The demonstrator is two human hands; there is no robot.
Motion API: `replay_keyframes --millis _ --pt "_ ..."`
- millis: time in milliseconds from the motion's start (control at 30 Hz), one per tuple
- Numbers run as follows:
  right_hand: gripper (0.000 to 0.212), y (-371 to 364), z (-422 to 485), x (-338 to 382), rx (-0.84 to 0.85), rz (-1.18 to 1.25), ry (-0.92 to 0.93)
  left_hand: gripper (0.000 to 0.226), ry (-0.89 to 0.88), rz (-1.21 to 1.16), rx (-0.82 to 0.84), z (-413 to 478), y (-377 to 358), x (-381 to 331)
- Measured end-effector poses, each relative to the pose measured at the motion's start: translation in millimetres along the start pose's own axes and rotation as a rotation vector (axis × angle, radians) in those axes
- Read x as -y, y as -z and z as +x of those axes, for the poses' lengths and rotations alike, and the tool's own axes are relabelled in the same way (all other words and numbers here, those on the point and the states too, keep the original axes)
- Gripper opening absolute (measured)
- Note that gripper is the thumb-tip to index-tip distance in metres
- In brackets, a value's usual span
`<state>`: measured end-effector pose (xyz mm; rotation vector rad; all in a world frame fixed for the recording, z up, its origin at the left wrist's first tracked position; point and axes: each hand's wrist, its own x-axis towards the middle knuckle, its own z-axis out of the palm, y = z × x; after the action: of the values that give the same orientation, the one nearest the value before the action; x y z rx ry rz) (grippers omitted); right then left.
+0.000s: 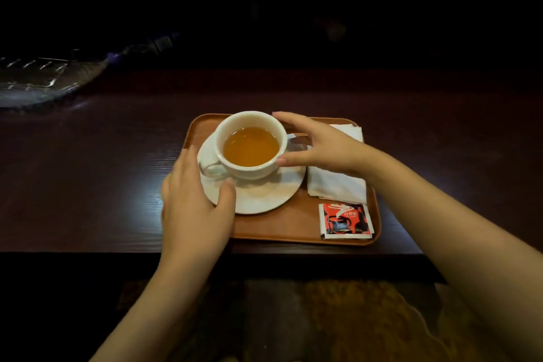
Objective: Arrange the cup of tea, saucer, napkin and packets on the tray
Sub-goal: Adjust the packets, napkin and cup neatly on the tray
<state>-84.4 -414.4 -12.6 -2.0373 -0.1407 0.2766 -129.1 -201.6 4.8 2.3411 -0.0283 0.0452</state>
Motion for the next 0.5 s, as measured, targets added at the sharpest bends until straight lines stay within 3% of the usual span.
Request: replay_keyframes --millis 167,500 --pt "0.072 -12 -6 3 -0.041 0.051 0.016 0.060 0.083 -0.035 0.092 12 -7 12" --pt "0.066 -39 -23 12 -0.283 0.027 -0.015 0.057 -0.038 -0.129 0.087 31 -4 31"
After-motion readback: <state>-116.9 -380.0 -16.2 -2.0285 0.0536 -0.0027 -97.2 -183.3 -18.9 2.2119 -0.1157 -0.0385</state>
